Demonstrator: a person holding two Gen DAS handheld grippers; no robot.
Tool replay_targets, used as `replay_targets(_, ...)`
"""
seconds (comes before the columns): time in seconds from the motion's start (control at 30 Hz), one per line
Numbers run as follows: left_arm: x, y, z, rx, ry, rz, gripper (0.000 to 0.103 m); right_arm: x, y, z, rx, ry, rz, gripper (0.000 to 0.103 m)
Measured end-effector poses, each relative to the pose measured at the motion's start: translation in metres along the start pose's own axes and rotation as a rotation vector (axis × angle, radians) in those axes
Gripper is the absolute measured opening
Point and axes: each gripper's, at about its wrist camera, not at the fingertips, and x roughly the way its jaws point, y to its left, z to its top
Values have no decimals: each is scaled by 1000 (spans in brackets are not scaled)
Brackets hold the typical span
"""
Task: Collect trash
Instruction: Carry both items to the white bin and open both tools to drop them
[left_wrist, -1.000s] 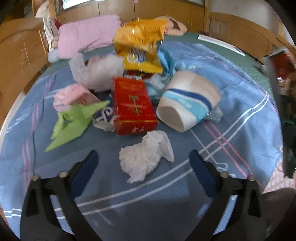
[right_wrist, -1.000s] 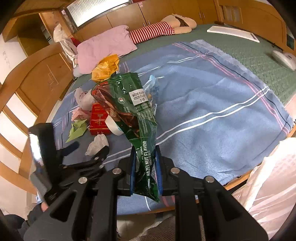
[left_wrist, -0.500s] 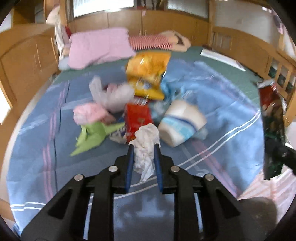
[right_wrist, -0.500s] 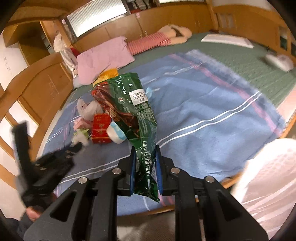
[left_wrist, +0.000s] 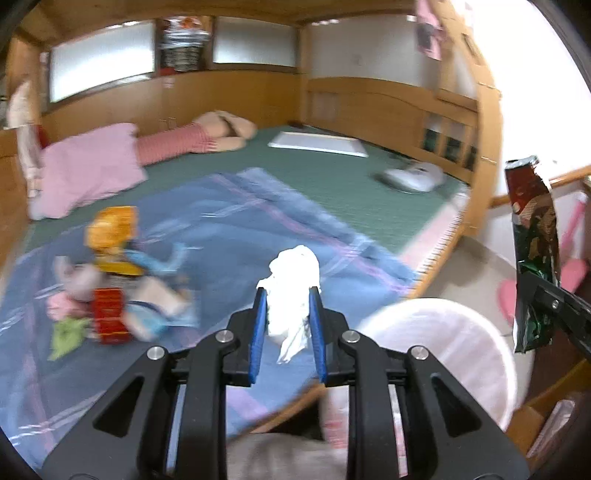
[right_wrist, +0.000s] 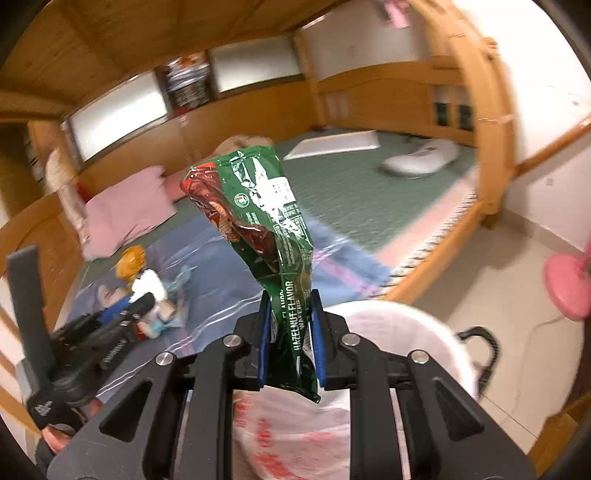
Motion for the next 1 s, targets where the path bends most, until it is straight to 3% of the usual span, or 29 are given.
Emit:
replay_targets(0.13,22,-62,-6,60,50,-50,23,-26,-30,-2,37,-36,-71,20)
replay_targets(0.27,33,-98,-17,105,70,-60,23,-47,-52,-6,53,-71,-126,21)
replay_targets(0.67,53,-128,-38,148,137,-64,26,-59,-71,-16,78,-85,-139,21)
replay_targets(0.73,58,-129,-41,153,157,-64,34,-62,-71,-16,82,-87,-139,21)
replay_targets(0.8,61,-129,-43,152,167,-58,59,-62,-72,-16,83,-89,-141,21)
replay_targets(0.9,57,-129,-42,155,147,-48,78,-62,-73,-16,84,-88,-142,21)
replay_targets(1.0,50,-128,-40,160,119,-37,85,-61,-71,-17,84,-86,-139,21)
